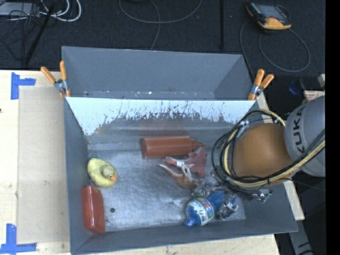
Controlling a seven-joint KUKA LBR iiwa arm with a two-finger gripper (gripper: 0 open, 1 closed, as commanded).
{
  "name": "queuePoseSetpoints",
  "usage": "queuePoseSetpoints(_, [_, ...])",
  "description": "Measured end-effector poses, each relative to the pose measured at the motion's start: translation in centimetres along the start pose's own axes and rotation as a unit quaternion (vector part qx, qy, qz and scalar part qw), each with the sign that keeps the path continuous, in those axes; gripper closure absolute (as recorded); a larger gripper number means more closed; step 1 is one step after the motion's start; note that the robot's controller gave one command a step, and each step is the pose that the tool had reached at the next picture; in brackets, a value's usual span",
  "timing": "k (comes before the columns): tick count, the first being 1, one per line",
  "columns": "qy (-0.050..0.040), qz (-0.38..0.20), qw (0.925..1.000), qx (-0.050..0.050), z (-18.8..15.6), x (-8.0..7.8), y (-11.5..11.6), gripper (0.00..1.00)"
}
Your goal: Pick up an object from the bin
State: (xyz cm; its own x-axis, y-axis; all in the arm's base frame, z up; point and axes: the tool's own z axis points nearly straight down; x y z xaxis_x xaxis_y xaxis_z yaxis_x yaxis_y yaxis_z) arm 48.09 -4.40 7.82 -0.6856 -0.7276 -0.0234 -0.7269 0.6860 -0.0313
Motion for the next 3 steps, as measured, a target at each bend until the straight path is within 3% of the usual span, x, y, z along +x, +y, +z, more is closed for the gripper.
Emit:
queuePoseSetpoints(2, [0.0012, 0.000, 1.0000, -0.002, -0.4, 0.0, 0.0, 1.00])
queuePoseSetpoints(3, [0.0046, -0.001, 1.0000, -0.008, -2.0, 0.0, 0.3, 1.00])
